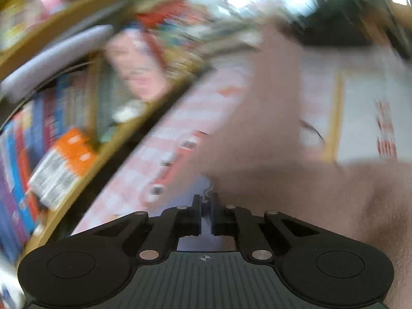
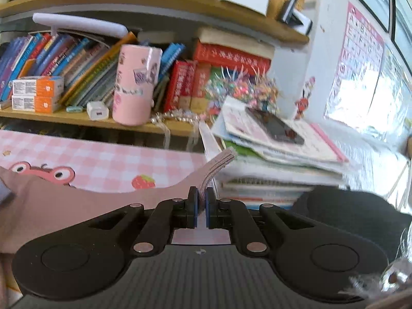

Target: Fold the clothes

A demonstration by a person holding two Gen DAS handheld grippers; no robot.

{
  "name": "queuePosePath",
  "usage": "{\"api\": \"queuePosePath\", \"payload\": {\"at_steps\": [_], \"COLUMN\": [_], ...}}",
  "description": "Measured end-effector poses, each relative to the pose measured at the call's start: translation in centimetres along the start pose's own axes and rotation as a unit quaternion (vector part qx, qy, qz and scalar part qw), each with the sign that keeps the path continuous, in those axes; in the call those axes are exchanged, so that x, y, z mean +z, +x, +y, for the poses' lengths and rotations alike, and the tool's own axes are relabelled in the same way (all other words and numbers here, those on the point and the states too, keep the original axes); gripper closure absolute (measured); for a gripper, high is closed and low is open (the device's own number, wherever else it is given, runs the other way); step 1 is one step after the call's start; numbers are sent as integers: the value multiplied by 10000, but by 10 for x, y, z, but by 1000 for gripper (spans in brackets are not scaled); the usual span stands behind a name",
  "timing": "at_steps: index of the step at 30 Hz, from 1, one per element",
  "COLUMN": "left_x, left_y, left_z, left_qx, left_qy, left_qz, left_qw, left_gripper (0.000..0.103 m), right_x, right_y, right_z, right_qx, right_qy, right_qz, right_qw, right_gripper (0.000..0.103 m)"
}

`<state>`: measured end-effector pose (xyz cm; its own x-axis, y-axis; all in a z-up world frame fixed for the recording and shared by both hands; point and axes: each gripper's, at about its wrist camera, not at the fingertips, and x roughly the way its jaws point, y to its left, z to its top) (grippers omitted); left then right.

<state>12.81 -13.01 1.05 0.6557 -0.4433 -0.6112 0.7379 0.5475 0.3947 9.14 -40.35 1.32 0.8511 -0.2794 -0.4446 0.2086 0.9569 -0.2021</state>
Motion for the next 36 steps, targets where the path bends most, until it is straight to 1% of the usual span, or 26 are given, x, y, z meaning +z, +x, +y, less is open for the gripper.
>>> {"api": "queuePosePath", "payload": {"at_steps": [2, 3, 5, 6, 7, 9, 11, 13, 16, 20, 22, 25, 27, 29, 31, 34, 36], "left_x": [-8, -16, -33, -46, -62, -94, -128, -164, -214, -257, -274, -294, -308, -319, -327, -330, -331], "left_y": [-28, -45, -78, -96, -113, -145, -173, -196, -216, -215, -214, -220, -224, -230, -234, -234, -233], "left_z": [42, 63, 105, 127, 146, 181, 206, 225, 243, 239, 237, 237, 237, 239, 238, 232, 231], "left_qx": [160, 329, 684, 957, 1269, 1897, 2539, 3125, 3335, 3486, 3522, 3642, 3722, 3812, 3775, 3739, 3733], "left_qy": [-650, -911, -1426, -1666, -1876, -2232, -2449, -2645, -3187, -3340, -3474, -3676, -3808, -3977, -4076, -4000, -3976], "left_qz": [-270, -364, -547, -576, -550, -443, -252, -8, 276, 720, 782, 822, 847, 836, 857, 947, 960], "left_qw": [9974, 9946, 9859, 9797, 9725, 9551, 9354, 9123, 8868, 8728, 8655, 8518, 8422, 8304, 8271, 8314, 8327], "left_gripper": [96, 96, 96, 96, 96, 96, 96, 96, 96, 96, 96, 96, 96, 96, 96, 96, 96], "right_x": [-7, -9, -12, -13, -14, -16, -18, -19, -23, -29, -31, -33, -33, -34, -36, -42, -46], "right_y": [2, 3, 5, 6, 7, 9, 12, 16, 22, 28, 29, 27, 26, 25, 24, 23, 22], "right_z": [-5, -8, -11, -12, -13, -15, -15, -15, -15, -15, -15, -16, -19, -21, -24, -24, -24], "right_qx": [-11, -22, -59, -73, -81, -92, -167, -341, -677, -834, -832, -850, -915, -1039, -1078, -1085, -1075], "right_qy": [53, 73, 93, 105, 122, 158, 154, 126, 69, 107, 95, 30, 31, 25, 69, 31, 45], "right_qz": [74, 108, 156, 179, 198, 244, 272, 273, 312, 467, 535, 587, 596, 597, 621, 705, 766], "right_qw": [10000, 9999, 9998, 9998, 9997, 9995, 9994, 9990, 9972, 9954, 9950, 9946, 9940, 9928, 9922, 9916, 9912], "right_gripper": [98, 98, 98, 98, 98, 98, 98, 98, 98, 98, 98, 98, 98, 98, 98, 98, 98]}}
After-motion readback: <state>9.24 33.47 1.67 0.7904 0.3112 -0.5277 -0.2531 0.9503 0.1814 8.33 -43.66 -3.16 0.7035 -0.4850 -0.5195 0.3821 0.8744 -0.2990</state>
